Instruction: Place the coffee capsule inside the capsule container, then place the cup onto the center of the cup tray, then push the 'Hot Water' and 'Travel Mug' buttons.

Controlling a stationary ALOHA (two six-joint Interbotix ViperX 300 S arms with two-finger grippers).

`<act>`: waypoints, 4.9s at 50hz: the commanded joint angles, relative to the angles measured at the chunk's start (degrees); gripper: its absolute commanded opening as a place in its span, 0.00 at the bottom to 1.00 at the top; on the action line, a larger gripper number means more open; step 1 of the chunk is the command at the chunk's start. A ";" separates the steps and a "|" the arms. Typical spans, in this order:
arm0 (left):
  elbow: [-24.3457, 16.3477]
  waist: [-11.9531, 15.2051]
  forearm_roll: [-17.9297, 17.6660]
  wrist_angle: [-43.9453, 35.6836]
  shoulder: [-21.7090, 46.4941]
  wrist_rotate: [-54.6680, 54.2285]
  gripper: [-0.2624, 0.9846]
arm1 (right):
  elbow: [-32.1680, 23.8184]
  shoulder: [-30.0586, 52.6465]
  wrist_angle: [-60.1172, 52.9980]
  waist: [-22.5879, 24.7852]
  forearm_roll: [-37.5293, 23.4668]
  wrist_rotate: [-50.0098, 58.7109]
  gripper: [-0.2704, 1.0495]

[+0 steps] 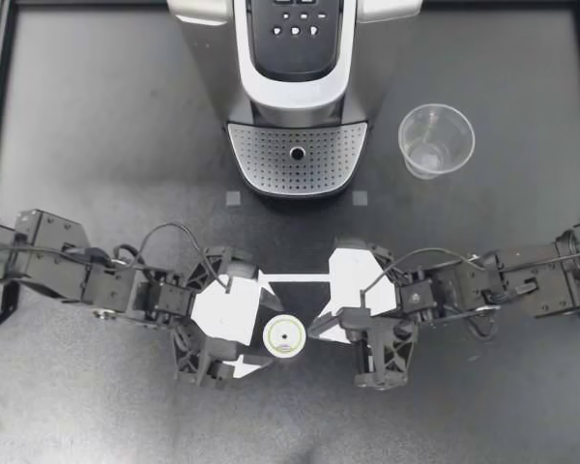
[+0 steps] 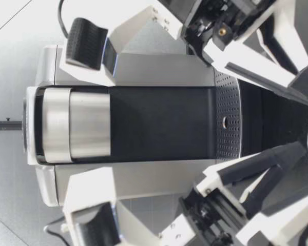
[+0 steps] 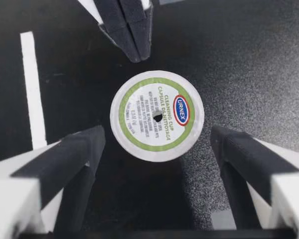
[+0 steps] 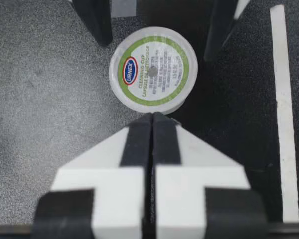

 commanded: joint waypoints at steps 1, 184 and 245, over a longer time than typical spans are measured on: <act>-1.49 -0.09 0.00 -0.44 -0.44 0.09 0.83 | -1.32 -0.44 -0.18 0.35 -0.09 -0.09 0.25; 2.55 -0.09 -0.44 1.58 -12.04 -2.99 0.56 | -2.37 -18.54 -45.97 -27.25 5.71 0.70 0.25; -13.27 3.25 15.73 29.09 -24.52 4.13 0.56 | -7.38 -20.92 -35.95 -38.23 2.72 3.34 0.25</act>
